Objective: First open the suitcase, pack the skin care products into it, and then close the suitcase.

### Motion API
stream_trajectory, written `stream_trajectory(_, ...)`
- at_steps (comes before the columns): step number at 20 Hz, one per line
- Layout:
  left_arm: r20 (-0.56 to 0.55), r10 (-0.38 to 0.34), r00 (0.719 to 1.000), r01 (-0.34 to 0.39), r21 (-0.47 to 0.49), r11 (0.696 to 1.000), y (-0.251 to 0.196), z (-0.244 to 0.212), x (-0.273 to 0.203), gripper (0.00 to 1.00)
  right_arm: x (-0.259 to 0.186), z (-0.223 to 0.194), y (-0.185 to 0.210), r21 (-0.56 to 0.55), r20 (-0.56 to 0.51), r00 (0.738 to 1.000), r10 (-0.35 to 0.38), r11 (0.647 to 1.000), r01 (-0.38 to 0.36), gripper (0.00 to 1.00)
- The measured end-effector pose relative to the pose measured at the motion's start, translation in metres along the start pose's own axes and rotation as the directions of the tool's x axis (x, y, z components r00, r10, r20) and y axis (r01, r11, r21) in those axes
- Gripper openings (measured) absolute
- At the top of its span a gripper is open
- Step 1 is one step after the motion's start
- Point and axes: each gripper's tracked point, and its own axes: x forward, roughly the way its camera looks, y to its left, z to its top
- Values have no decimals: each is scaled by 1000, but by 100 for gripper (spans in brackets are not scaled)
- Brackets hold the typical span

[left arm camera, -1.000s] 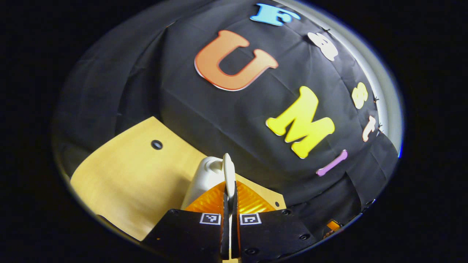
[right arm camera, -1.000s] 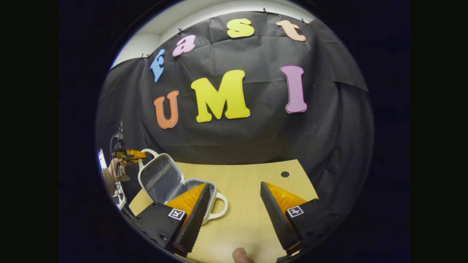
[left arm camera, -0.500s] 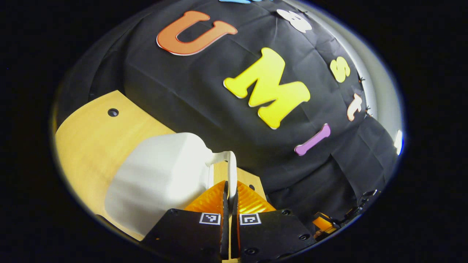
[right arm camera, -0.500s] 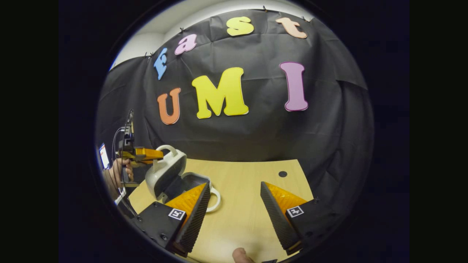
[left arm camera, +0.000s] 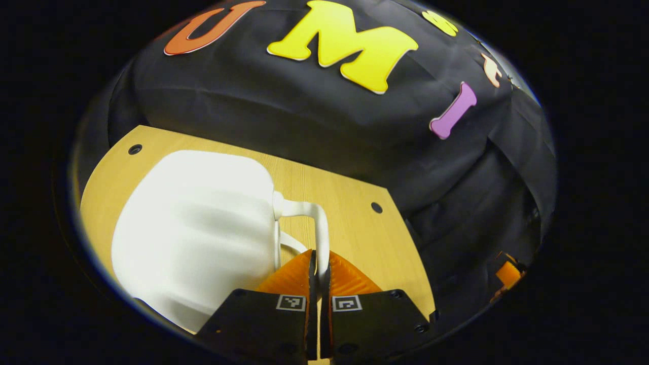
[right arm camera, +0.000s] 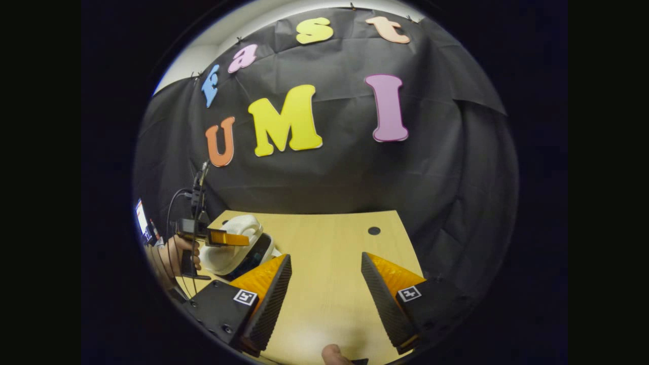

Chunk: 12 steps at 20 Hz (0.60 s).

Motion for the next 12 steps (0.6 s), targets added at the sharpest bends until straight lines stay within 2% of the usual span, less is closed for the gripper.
stream_trajectory(1, -24, 23, 999, -22, 32, 999, -1, -10, 6, 5, -2, -6, -5, 8, -12, 1000, -7, 1000, 7, 78)
stream_trajectory(2, -43, 43, 998, -40, 61, 997, -3, -18, 10, 5, -3, -11, -9, 12, -22, 1000, -14, 1000, 14, 81)
stream_trajectory(4, -60, 77, 995, -71, 99, 993, -2, -27, 14, 5, -6, -17, -18, 20, -38, 999, -27, 999, 28, 81)
stream_trajectory(5, -63, 96, 993, -89, 106, 990, -1, -27, 15, 5, -7, -21, -21, 26, -46, 998, -31, 999, 32, 77)
stream_trajectory(8, -72, 130, 989, -119, 147, 982, -2, -22, 16, 5, -8, -31, -22, 30, -72, 997, -29, 999, 32, 81)
stream_trajectory(12, -98, 178, 979, -153, 223, 963, -3, -19, 16, 5, -7, -33, -11, 11, -82, 997, -9, 1000, 10, 81)
